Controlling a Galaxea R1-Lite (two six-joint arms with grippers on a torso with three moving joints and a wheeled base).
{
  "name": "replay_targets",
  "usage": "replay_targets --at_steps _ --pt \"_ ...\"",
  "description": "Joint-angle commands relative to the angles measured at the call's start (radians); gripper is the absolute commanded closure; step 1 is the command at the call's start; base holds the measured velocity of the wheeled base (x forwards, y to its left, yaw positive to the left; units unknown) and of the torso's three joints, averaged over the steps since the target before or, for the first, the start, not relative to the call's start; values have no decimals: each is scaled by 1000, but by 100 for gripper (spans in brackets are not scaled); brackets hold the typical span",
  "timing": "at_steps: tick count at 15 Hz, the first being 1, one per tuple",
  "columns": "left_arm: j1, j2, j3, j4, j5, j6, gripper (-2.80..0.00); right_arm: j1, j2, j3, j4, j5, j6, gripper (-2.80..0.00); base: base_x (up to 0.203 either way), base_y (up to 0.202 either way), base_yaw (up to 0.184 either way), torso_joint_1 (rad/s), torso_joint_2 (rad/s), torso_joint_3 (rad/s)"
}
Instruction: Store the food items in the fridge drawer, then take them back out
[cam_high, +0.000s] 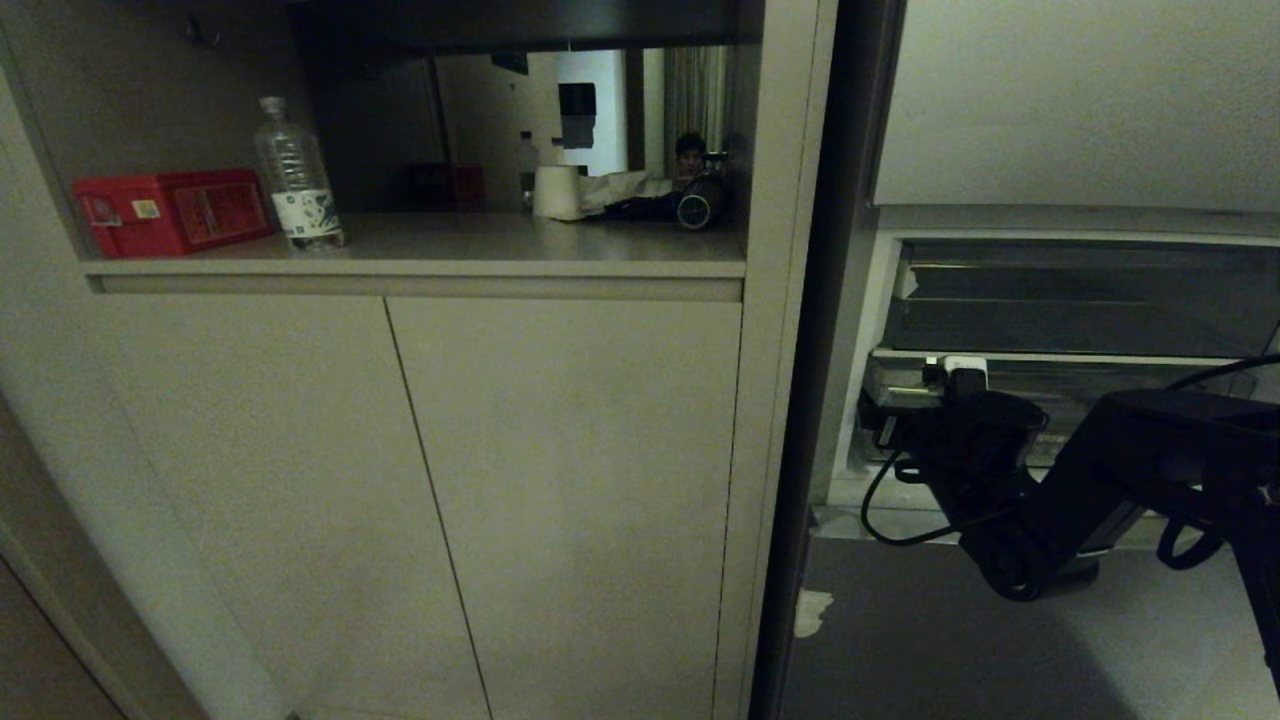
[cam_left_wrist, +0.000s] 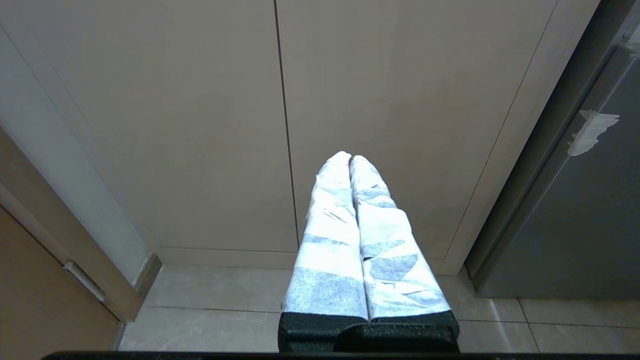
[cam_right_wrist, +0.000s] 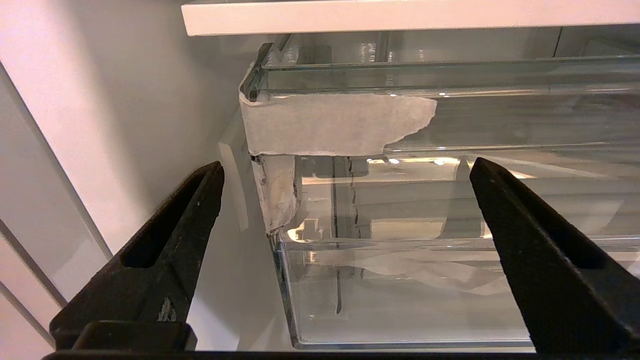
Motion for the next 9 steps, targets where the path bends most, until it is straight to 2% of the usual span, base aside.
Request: replay_targets --at_steps 1,9 --pt "0 2 -1 1 0 0 0 -2 2 3 -7 -3 1 -280 0 0 0 0 0 0" --pt "0 2 0 1 0 0 0 -23 -1 18 -9 -5 6 -280 0 0 0 0 0 0"
